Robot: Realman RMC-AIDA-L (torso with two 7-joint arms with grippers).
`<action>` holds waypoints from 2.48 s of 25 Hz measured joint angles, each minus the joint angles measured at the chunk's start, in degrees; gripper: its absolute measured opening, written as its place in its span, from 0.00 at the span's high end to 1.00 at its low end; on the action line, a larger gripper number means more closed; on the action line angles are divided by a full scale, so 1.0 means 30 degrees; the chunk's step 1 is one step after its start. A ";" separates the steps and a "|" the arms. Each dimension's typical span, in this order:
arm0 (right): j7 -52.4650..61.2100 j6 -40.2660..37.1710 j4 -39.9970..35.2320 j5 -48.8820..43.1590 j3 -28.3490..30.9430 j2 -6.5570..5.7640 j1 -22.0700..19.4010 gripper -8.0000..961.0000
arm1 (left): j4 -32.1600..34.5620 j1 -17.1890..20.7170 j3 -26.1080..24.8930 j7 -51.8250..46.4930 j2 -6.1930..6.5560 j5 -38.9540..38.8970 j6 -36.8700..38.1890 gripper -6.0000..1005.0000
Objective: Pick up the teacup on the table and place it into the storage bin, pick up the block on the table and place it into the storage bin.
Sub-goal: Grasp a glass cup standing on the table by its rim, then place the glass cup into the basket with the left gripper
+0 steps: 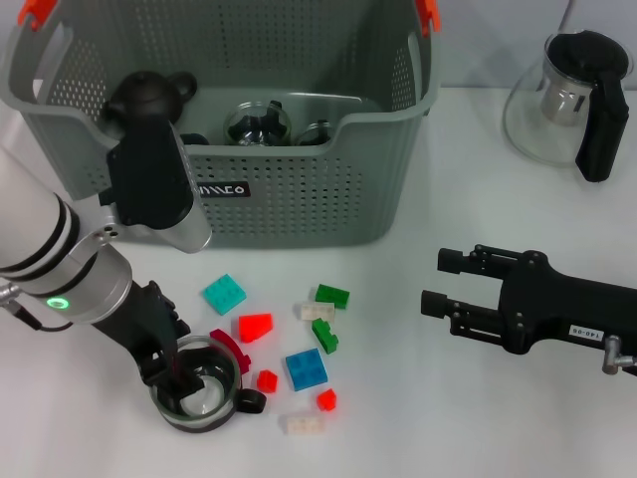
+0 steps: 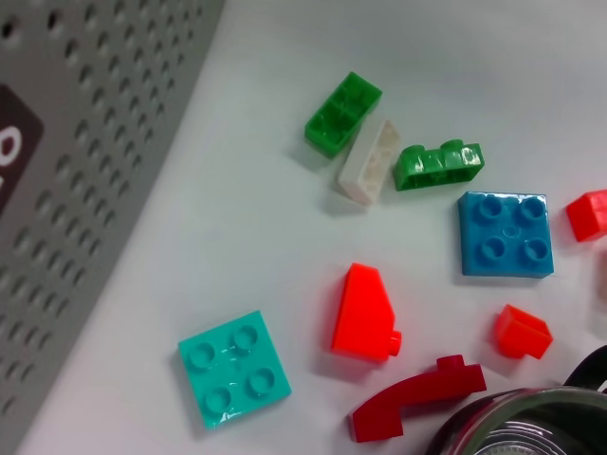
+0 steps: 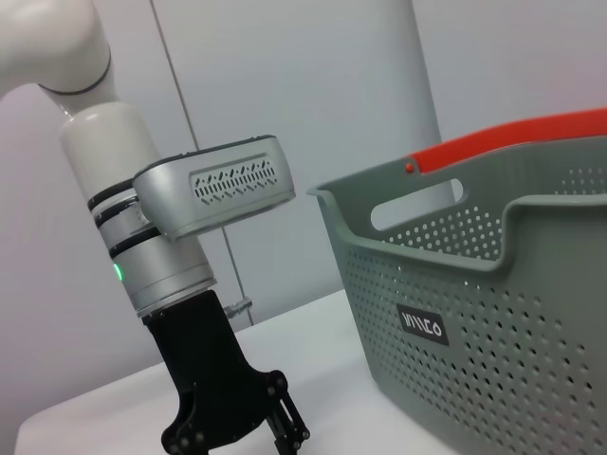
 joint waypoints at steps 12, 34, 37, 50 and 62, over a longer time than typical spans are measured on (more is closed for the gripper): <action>-0.0018 0.0010 0.0000 0.0000 -0.0045 0.0000 -0.0030 0.30 | 0.0105 -0.0056 0.0235 -0.0476 0.0057 0.0109 0.0010 0.49; -0.0008 0.0006 0.0001 0.0000 -0.0049 0.0001 -0.0009 0.30 | -0.0173 -0.1068 -0.5200 0.2224 0.0262 -0.2279 0.2384 0.95; -0.0014 0.0000 0.0001 0.0004 -0.0072 0.0002 -0.0026 0.30 | -0.2127 -0.1976 -0.8851 0.4116 0.0824 -0.3707 0.3656 0.94; -0.0025 0.0018 0.0002 -0.0427 -0.0033 -0.0014 0.0038 0.30 | -1.1651 -0.3120 -1.4632 0.7071 0.5746 -1.5077 0.7866 0.91; -0.0029 -0.0071 0.0000 -0.0399 0.0056 0.0074 0.0131 0.30 | -0.8229 -0.5897 -1.4158 0.0471 0.4970 -1.6513 -0.0472 0.89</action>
